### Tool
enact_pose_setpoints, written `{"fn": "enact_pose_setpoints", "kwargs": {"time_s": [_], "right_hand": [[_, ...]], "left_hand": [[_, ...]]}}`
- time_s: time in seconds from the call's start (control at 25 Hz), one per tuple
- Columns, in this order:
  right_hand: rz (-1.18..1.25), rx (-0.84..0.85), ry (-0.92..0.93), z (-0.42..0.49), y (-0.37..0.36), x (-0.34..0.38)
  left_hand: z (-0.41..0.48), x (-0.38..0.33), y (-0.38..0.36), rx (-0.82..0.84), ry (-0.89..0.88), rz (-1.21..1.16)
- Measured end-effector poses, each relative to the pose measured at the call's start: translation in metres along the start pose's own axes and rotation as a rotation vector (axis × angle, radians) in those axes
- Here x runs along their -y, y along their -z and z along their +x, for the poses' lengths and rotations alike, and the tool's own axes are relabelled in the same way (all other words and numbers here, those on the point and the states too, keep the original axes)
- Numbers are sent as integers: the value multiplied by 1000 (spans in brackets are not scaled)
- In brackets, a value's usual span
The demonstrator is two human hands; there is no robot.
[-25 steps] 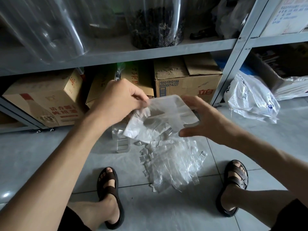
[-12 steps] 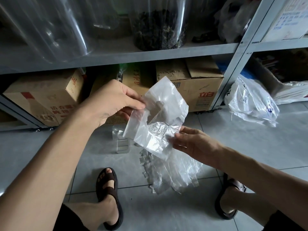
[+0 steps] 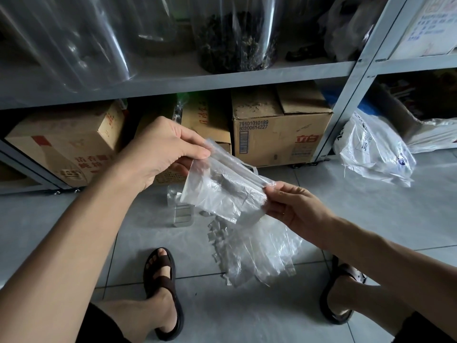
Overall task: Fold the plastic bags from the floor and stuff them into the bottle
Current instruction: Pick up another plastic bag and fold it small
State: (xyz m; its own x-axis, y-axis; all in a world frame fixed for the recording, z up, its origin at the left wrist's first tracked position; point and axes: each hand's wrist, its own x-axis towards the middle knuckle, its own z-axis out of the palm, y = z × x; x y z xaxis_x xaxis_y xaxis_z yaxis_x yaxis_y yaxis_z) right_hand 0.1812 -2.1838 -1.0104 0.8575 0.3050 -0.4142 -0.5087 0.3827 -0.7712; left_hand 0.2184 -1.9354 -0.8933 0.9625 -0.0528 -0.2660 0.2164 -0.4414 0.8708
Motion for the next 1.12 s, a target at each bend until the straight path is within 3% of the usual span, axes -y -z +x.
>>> {"fn": "enact_pose_setpoints", "kwargs": {"time_s": [0.28,0.48,0.68,0.92,1.12], "right_hand": [[88,-38,57,2,4,14],[-36,15,140,-3,8,21],[-348,35,214,-13,10,24],[-563,-166,370,-10,3,33],[-698,10,464,-10,-14,42]], "left_hand": [[0,-1,0,0,-213,-49],[-5,-5,1,35,-369,-48],[-2,3,-2,-43,-504,246],[-6,3,-16,-71,-703,432],[-6,7,-29,-84,-869,629]]}}
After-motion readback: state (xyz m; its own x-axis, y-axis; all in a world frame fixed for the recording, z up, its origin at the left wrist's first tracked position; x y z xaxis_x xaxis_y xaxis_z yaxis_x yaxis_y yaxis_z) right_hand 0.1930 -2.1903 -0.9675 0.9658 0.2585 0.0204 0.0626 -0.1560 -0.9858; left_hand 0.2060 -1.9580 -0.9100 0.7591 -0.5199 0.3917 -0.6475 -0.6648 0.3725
